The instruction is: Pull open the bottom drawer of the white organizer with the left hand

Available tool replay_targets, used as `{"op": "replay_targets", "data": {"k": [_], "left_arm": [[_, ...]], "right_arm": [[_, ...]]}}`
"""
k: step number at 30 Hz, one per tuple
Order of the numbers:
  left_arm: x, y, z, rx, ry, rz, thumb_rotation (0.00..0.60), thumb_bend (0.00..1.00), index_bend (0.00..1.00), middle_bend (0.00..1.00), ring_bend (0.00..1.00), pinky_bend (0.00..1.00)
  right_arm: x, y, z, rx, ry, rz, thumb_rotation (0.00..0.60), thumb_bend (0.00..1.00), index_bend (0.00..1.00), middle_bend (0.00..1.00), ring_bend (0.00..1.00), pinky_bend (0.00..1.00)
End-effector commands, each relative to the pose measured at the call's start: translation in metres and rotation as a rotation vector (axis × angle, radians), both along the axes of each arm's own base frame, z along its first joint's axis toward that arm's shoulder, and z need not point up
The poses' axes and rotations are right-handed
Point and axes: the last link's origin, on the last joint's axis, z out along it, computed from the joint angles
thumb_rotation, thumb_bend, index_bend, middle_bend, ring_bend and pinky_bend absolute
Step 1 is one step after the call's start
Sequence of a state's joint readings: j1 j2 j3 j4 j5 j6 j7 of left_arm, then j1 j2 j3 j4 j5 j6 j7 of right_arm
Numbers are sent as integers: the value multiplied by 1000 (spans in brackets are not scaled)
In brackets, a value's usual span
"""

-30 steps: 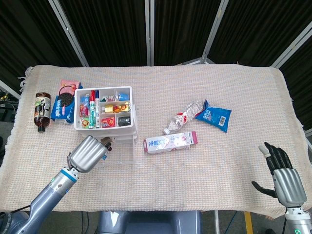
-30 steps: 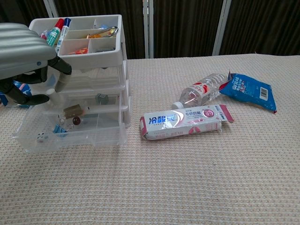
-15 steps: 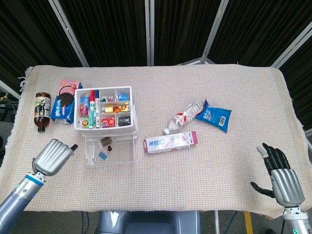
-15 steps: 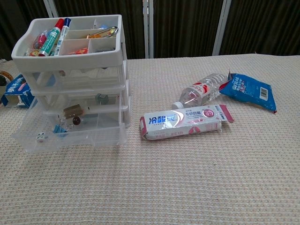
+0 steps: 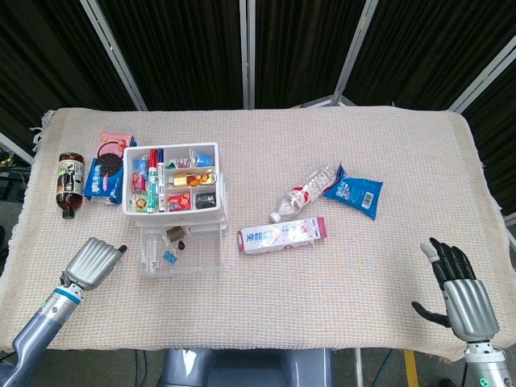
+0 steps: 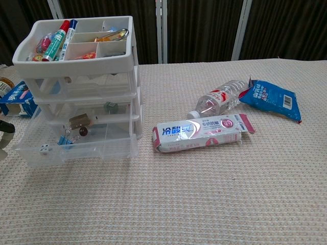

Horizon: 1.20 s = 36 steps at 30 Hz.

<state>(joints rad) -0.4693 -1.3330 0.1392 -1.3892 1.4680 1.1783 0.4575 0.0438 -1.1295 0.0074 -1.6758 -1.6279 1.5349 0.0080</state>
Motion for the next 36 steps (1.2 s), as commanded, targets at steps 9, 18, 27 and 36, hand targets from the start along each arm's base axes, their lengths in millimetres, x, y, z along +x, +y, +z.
{"op": "replay_targets", "data": {"k": [9,18,27,36], "left_arm": [[-5,8,-28,-11,11,29,600,386,527,998,953,801],[-2,9,-34,-4,12,19,600,261,388,998,953,801],[-3,4,-20,43,-28,20,600,197,324,998,953,798],[3,-37,29,381,-415,29,600,169,231,880,849,669]], "right_arm": [[-1,-1,1,-1,-4,-3,600,53,0,0,0,0],[-1,-1,0,-2,-2,-1,600,53,0,0,0,0],[-1,0,0,0,0,1,600,53,0,0,0,0],[-4,-3,-4,14,19,-14,600,53,0,0,0,0]]}}
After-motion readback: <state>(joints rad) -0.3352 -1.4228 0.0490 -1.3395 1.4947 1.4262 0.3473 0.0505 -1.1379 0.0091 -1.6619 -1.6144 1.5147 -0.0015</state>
